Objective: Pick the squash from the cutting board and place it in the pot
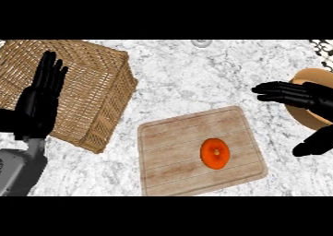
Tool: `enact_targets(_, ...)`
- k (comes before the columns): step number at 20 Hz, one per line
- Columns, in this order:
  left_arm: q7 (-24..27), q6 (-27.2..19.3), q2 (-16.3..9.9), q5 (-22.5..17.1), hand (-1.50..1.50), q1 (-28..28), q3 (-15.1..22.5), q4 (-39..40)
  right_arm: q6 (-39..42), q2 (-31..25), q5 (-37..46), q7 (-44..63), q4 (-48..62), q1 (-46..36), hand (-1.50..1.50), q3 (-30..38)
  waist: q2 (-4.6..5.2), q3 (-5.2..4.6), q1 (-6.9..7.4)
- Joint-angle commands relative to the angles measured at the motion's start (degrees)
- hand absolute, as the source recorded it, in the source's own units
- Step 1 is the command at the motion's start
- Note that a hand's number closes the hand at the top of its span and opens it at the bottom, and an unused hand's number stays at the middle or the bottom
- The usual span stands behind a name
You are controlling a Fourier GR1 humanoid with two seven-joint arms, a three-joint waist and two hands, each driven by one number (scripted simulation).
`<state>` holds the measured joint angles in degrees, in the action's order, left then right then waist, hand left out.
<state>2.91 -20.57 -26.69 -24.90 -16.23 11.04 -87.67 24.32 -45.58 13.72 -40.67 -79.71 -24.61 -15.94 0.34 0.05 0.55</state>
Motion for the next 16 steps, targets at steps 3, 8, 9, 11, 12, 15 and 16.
enact_targets(3,3.30,3.01,1.96,0.84,0.00,1.18,-2.02,3.41,3.82,1.88,7.31,2.16,-0.90,-3.59,-1.50,-4.17,-0.22,-0.08,-0.14)
enact_targets(8,-1.52,2.20,1.76,2.09,0.00,2.51,-2.60,-2.08,5.25,7.15,11.01,13.78,-8.04,-1.51,-1.50,-6.67,-0.44,-0.06,-0.34)
enact_targets(9,0.91,2.93,2.86,2.92,0.00,2.21,-3.14,1.53,7.18,5.62,10.29,14.76,-10.62,0.44,-1.50,-5.43,-0.43,-0.08,-0.72)
enact_targets(11,-0.26,1.54,4.34,4.29,0.00,2.75,-2.05,-0.50,9.22,8.25,11.95,17.37,-8.19,-2.42,-1.50,-6.02,-0.37,-0.07,-0.33)
enact_targets(12,1.82,2.28,5.48,5.23,0.00,-0.56,-2.29,4.91,8.53,9.79,13.19,19.75,-9.65,-1.31,-1.50,-7.22,-0.31,-0.08,-0.73)
enact_targets(15,-2.39,6.62,1.46,2.23,0.00,0.82,-7.01,0.54,7.85,8.72,15.91,14.69,-10.92,4.76,-1.50,-6.76,-0.40,-0.05,-0.64)
enact_targets(16,-1.78,4.55,3.78,5.15,0.00,-0.37,-4.94,2.05,7.45,11.88,18.51,12.27,-2.25,-0.34,-1.50,-7.67,-0.24,-0.04,-0.23)
